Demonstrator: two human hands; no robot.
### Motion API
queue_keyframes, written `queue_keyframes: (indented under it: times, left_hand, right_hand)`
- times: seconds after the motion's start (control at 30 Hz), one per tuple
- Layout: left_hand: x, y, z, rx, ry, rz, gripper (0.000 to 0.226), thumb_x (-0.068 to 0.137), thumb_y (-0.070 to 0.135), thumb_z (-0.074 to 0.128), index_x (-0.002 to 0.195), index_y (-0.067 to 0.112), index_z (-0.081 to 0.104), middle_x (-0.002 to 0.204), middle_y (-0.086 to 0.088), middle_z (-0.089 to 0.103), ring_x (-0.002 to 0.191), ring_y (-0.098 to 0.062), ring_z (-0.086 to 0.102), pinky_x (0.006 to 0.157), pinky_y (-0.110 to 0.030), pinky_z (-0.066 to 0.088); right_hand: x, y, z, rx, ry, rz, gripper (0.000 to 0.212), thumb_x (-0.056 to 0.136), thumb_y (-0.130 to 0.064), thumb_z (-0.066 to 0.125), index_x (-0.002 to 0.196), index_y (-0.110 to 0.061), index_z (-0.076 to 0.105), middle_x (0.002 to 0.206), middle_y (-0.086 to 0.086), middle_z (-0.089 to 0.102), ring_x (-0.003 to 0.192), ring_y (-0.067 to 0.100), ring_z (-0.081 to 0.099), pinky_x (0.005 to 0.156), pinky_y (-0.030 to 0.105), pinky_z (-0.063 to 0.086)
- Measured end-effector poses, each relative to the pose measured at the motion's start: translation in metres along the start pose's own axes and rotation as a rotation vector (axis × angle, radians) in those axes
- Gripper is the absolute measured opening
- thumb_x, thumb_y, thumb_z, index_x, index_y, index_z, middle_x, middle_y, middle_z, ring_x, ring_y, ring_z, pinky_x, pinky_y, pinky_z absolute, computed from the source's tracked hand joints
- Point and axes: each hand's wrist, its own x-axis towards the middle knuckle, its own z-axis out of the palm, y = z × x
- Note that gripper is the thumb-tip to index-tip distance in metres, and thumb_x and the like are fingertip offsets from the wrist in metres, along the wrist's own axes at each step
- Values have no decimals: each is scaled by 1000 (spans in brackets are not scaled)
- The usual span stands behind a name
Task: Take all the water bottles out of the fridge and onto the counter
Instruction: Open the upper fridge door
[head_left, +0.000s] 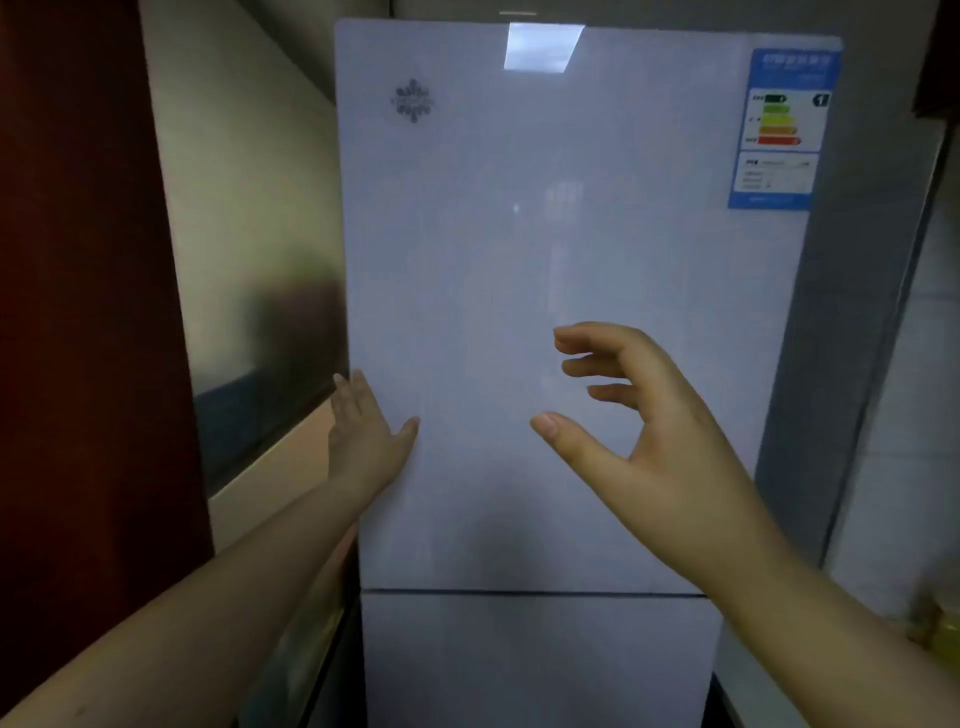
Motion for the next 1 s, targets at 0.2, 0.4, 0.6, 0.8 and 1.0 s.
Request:
queue_keyframes:
  times: [0.2,0.4,0.6,0.8,1.0]
  left_hand:
    - [19,-9,20,-86,-13,-26,114,86,46,67,150,9,-20,161,-17,-12,148,-33,3,114,-48,25]
    - [20,-21,34,-233,74,2,123,77,43,78,152,19,-16,158,-16,5,138,-39,25,109,-51,29]
    - [21,-25,38,-334,92,10,123,74,37,82,153,21,-11,157,-14,8,140,-35,24,111,-48,27]
    - [26,-30,31,-337,111,-26,127,66,37,87,152,30,-6,155,-14,18,134,-37,35,103,-50,36]
    - [32,-29,25,-280,61,-121,128,63,35,90,154,20,0,152,-18,24,129,-42,41,100,-53,40]
  right_hand:
    - [11,12,11,-18,17,32,47,82,-52,60,126,-43,46,125,-30,49,118,-7,50,96,10,39]
    - [15,22,20,-26,3,53,46,85,-48,63,127,-43,45,126,-29,49,119,-7,49,97,10,41]
    - [19,21,26,-2,0,52,45,87,-45,64,129,-39,47,126,-26,51,119,-4,50,97,13,41]
    - [12,14,25,-7,-4,57,47,84,-48,61,127,-42,45,125,-29,50,119,-6,49,97,10,39]
    - [1,12,18,-9,22,72,46,84,-47,62,126,-44,45,125,-31,49,119,-7,49,96,8,38]
